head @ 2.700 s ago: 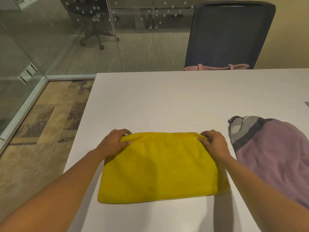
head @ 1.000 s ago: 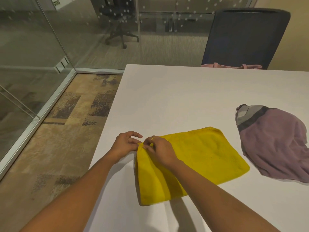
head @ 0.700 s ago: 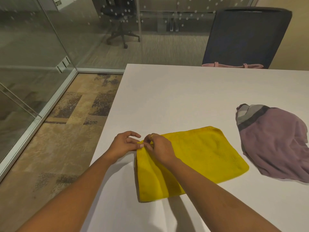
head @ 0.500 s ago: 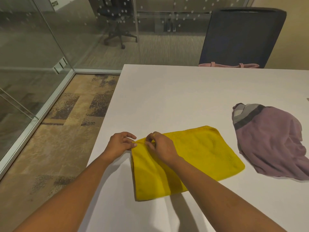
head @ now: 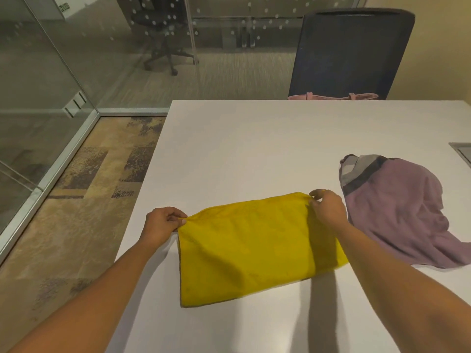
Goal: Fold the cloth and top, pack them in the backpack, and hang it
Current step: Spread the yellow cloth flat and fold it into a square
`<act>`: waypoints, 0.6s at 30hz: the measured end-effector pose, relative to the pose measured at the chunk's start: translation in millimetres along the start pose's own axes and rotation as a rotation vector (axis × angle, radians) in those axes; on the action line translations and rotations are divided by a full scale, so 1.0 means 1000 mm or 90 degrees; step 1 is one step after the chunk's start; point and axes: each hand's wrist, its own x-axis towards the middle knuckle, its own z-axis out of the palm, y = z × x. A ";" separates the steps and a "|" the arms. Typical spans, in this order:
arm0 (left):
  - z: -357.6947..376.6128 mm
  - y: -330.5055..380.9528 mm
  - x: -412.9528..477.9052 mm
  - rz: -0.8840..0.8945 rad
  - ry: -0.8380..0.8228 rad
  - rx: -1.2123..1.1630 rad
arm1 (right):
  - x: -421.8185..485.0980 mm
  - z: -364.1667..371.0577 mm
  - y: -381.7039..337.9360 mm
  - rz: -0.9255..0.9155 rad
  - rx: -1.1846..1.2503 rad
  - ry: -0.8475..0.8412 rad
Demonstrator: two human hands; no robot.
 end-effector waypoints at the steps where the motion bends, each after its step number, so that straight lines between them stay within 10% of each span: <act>1: 0.001 0.000 0.001 0.000 0.002 0.002 | 0.003 0.000 0.001 -0.002 -0.010 -0.022; 18: 0.001 -0.004 0.008 -0.001 0.001 0.078 | 0.026 0.002 -0.007 -0.124 0.010 -0.060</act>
